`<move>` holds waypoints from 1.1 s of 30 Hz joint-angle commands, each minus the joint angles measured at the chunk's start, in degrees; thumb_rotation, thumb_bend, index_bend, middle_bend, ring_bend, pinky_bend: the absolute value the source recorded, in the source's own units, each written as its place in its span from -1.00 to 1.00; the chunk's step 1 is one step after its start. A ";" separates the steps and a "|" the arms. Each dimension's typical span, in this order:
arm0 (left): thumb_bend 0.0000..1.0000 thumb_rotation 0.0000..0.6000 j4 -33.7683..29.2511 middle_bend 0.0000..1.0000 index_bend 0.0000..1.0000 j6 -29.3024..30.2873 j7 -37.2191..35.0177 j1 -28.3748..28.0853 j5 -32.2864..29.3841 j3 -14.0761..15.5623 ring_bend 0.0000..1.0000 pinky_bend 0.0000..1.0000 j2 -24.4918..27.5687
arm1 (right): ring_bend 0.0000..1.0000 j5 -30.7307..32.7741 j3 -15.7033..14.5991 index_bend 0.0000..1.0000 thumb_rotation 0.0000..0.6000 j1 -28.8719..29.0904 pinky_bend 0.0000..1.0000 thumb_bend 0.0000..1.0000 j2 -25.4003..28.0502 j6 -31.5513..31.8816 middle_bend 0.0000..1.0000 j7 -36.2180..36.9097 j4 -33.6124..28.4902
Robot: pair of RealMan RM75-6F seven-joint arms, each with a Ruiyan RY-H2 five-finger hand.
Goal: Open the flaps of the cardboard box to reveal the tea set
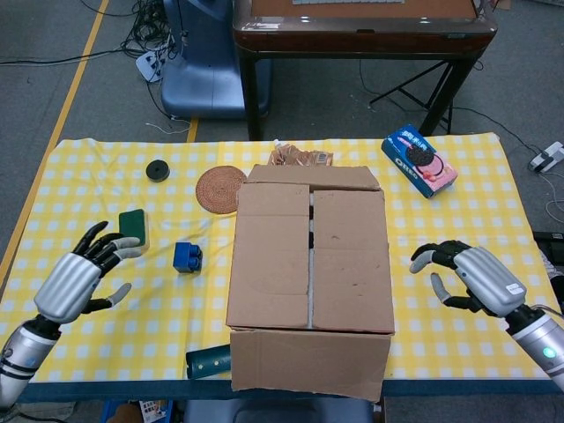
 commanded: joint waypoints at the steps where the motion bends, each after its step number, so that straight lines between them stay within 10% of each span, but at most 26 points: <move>1: -0.10 1.00 1.29 -0.43 -0.23 -7.01 -7.79 -9.47 7.07 -0.52 -0.61 -0.89 0.04 | -0.35 5.70 2.87 -0.21 1.00 -4.21 -0.49 0.03 -1.96 2.47 -0.37 -7.46 -2.86; 18: 0.17 0.97 -1.69 -0.40 -0.18 -25.41 -9.74 -32.23 9.21 -2.37 -0.61 -0.89 -10.02 | -0.36 10.31 6.56 -0.21 1.00 -7.57 -0.49 0.06 -1.92 2.34 -0.38 -12.93 -5.28; 33: 0.17 0.19 -4.38 -0.45 -0.35 -38.29 1.70 -41.17 -5.42 -7.21 -0.78 -0.97 -13.59 | -0.36 10.19 8.15 -0.21 1.00 -8.92 -0.48 0.08 -1.70 0.47 -0.38 -10.44 -3.36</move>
